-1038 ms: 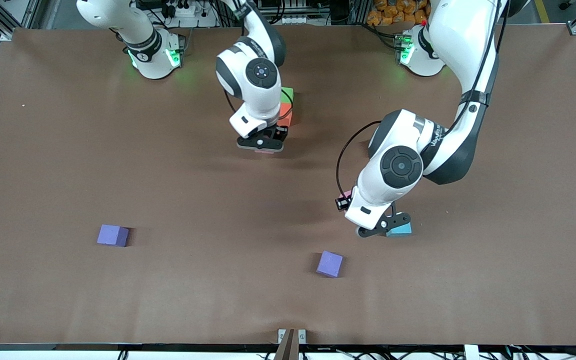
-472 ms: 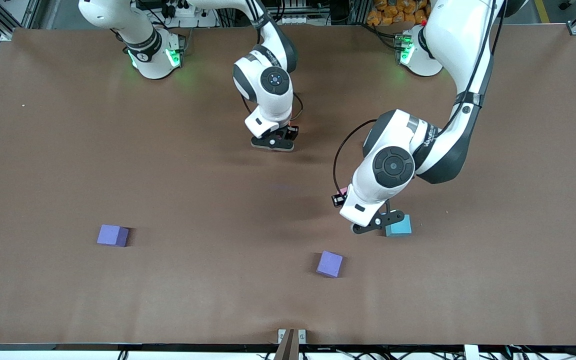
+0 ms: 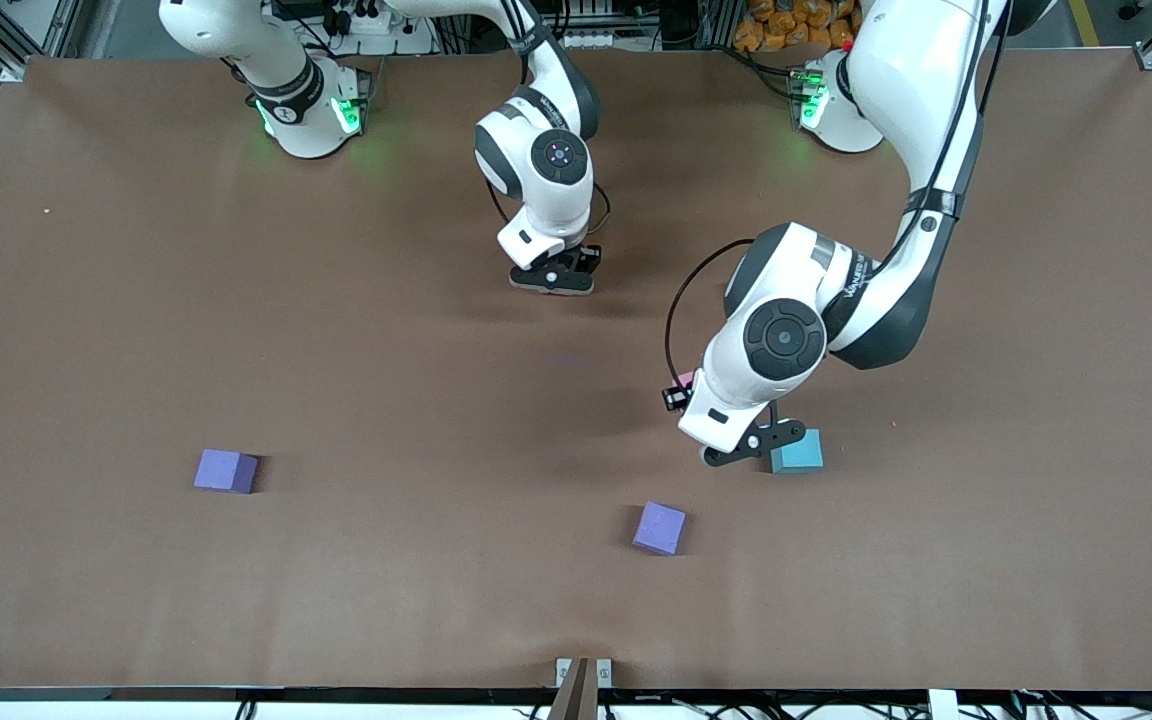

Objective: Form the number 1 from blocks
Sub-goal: 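Place the pink cube after the orange with the right gripper while the left waits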

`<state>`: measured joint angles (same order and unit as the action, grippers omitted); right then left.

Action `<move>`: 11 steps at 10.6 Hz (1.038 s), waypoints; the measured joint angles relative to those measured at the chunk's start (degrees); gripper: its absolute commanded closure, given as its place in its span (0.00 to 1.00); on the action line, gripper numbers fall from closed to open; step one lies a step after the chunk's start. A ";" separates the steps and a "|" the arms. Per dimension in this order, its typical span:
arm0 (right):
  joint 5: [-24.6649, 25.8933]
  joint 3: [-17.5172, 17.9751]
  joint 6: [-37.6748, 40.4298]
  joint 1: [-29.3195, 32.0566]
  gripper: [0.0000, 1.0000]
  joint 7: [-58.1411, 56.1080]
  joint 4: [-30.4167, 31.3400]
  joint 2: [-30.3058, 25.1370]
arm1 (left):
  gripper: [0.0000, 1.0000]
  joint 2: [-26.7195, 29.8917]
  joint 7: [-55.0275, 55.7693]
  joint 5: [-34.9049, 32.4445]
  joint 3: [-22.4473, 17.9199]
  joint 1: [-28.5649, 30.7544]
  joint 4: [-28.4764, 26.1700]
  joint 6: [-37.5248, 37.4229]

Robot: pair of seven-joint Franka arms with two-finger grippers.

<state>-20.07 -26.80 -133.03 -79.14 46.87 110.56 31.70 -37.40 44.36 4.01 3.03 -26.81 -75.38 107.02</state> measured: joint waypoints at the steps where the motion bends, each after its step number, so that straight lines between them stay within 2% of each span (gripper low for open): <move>1: -0.02 0.01 -1.05 -0.55 1.00 0.15 0.92 0.06 | 1.00 0.00 0.00 0.26 0.01 0.00 0.00 0.00; 11: -0.06 0.01 -1.57 -2.05 1.00 0.46 1.74 0.07 | 1.00 0.00 0.00 0.59 0.06 0.00 0.00 0.00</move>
<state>-20.13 -26.79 -134.60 -81.18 47.32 112.30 31.77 -37.40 44.36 4.60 3.09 -26.81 -75.38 107.02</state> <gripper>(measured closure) 0.419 0.401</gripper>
